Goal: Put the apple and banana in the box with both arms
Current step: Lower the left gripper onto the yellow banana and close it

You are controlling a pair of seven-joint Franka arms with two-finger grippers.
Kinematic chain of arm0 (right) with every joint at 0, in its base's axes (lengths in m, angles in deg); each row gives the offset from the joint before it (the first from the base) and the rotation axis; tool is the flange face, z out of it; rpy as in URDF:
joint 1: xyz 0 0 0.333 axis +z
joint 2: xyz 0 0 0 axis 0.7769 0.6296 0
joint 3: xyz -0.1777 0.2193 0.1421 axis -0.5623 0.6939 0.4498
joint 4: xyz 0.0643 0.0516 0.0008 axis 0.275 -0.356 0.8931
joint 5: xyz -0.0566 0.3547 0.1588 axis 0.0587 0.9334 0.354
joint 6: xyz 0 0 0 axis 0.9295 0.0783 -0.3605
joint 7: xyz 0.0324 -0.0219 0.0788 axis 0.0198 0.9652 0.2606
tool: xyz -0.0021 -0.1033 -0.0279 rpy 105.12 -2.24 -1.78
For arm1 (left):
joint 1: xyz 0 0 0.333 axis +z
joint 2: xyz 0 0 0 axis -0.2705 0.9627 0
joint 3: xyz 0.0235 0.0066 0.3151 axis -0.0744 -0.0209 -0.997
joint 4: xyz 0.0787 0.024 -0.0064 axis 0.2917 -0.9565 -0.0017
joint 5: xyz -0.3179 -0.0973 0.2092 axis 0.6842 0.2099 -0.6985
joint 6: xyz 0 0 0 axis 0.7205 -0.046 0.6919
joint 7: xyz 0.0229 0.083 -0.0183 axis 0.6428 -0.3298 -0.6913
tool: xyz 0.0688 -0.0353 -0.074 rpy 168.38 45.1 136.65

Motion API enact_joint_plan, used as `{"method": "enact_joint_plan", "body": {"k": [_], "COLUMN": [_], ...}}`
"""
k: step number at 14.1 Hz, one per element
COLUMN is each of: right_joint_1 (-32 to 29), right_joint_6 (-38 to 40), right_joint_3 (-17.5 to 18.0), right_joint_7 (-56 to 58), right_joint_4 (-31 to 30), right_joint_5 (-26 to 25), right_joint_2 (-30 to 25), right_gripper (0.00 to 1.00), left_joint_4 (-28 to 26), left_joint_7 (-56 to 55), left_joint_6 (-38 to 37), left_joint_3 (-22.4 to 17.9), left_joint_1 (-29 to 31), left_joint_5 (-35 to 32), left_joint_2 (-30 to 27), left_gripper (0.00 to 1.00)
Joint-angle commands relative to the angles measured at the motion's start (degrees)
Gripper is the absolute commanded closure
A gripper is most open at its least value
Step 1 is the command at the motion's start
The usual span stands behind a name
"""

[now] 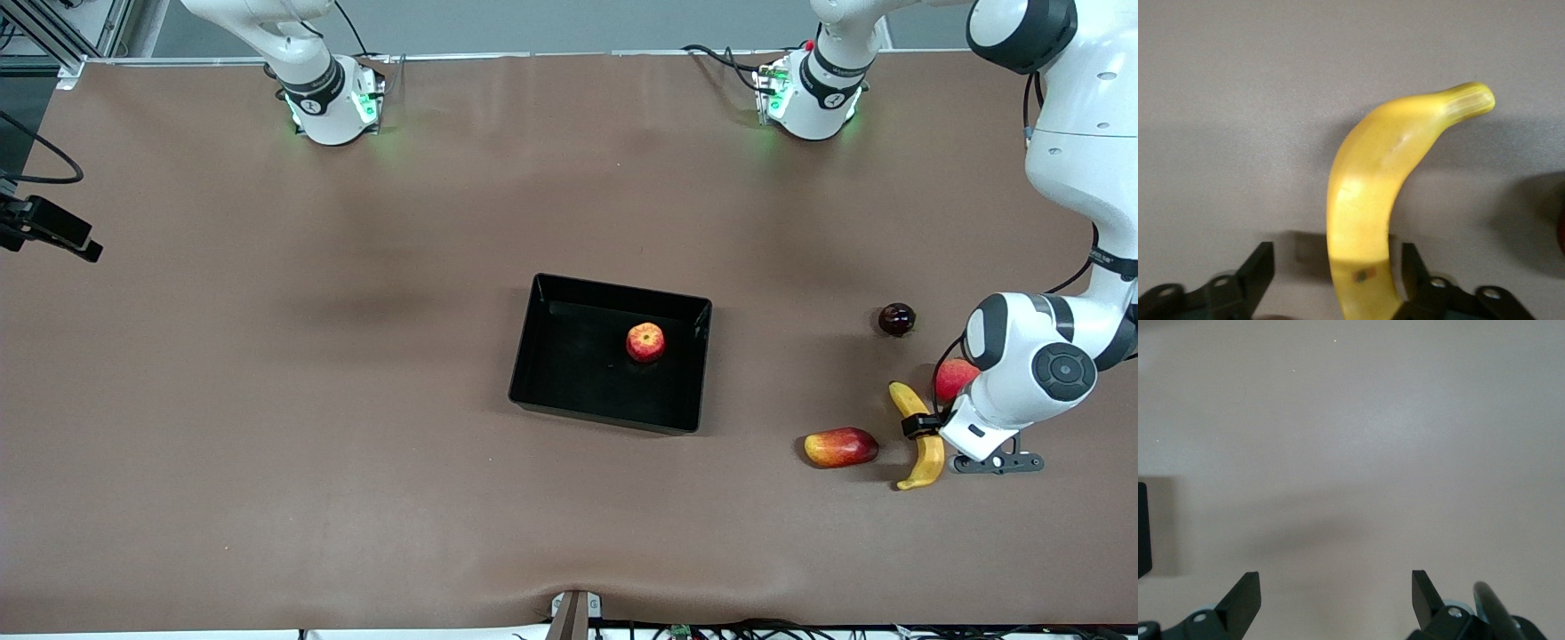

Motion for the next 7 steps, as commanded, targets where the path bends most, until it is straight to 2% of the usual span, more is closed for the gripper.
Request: {"method": "enact_joint_plan", "body": {"k": [1,5,7], "right_joint_1": [-0.29,-0.29,-0.2], "right_joint_6": [0.48,0.48,0.48], "right_joint_3": [-0.02,-0.11,-0.11], "right_joint_7": [-0.82,-0.91,-0.91], "right_joint_4": [0.64,0.64,0.64], "right_joint_5": [1.09,1.18,1.18], "right_joint_2": [-0.14,-0.14,-0.14], "right_gripper": [0.0,0.0,0.0], "left_joint_4": [0.33,0.6,0.6], "left_joint_7": [-0.39,0.31,0.23], "left_joint_6": [0.29,-2.51,-5.4], "left_joint_3": [0.56,1.26,3.27], "left_joint_1": [0.23,0.23,0.23], "left_joint_5": [-0.73,-0.9,-0.82], "left_joint_2": [-1.06,-4.57,-7.99], "left_gripper": [1.0,1.0,1.0]}}
